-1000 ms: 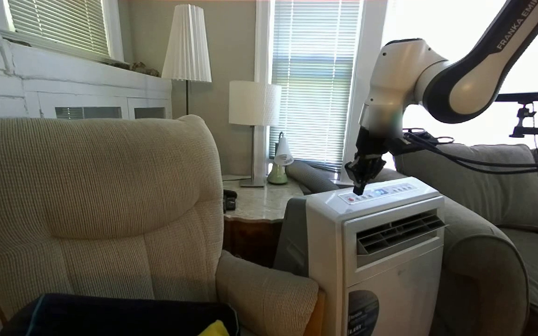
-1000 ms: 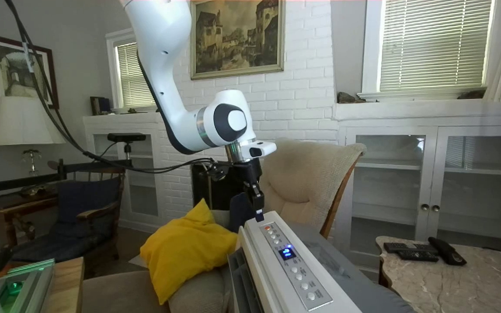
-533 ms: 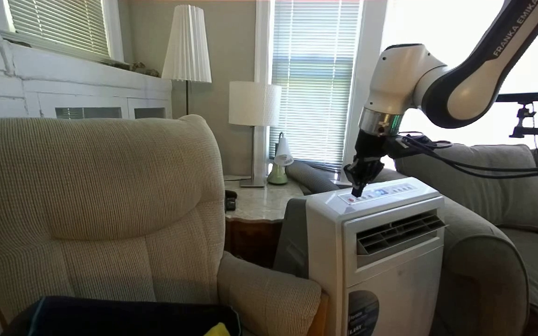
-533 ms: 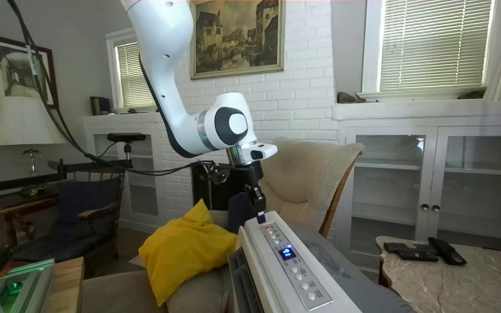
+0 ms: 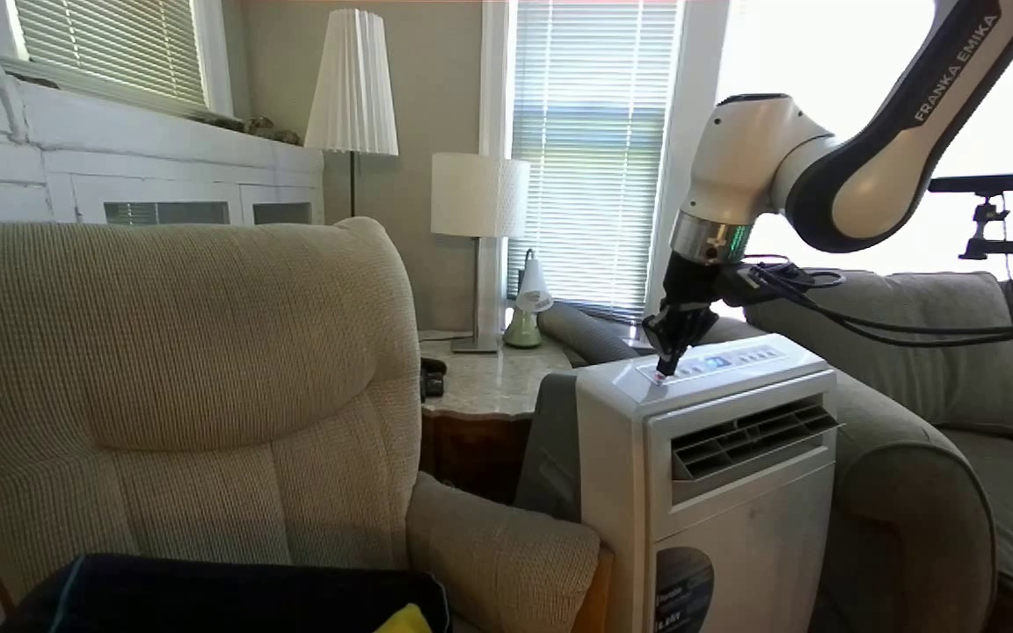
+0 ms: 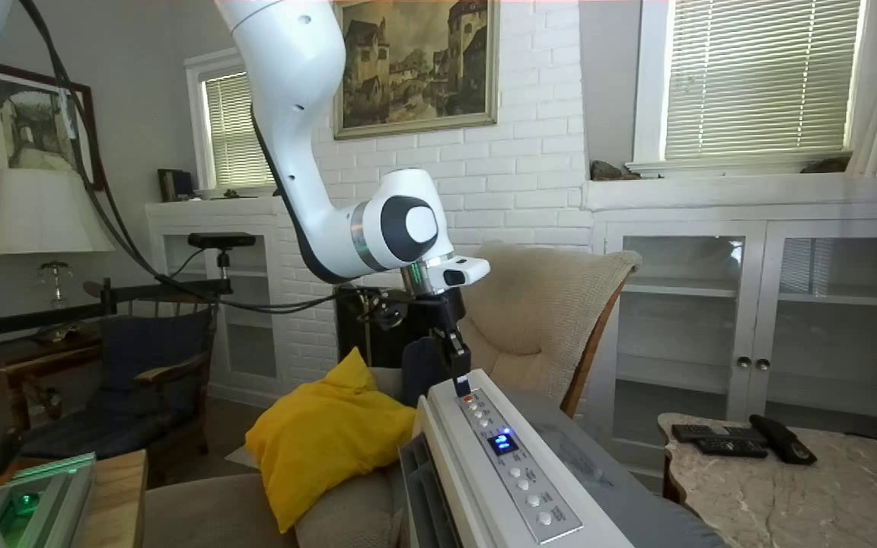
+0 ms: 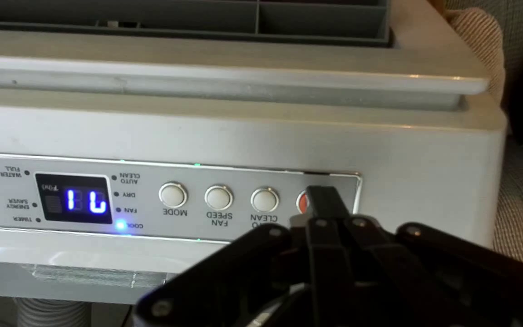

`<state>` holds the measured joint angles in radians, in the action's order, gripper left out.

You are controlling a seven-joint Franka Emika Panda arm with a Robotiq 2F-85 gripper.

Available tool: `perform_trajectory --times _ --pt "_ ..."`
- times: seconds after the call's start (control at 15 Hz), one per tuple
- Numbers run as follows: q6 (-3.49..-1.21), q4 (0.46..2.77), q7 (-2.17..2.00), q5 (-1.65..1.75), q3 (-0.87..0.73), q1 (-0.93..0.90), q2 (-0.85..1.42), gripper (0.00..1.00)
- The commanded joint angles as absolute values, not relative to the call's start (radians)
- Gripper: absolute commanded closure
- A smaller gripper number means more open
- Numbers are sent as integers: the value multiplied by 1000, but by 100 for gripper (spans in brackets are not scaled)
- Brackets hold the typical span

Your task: Move the yellow cushion to the chair on the left then press a button to switch the aircon off

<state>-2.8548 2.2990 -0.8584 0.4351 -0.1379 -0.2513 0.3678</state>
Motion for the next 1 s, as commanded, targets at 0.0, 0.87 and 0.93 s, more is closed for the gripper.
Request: perform_trajectory --times 0.0,0.87,0.93 --pt "-2875 2274 -837 405 -161 -277 398 100" --pt "-2890 2280 -812 362 -157 -273 432 100" --pt "-2888 2281 -805 351 -153 -270 432 100"
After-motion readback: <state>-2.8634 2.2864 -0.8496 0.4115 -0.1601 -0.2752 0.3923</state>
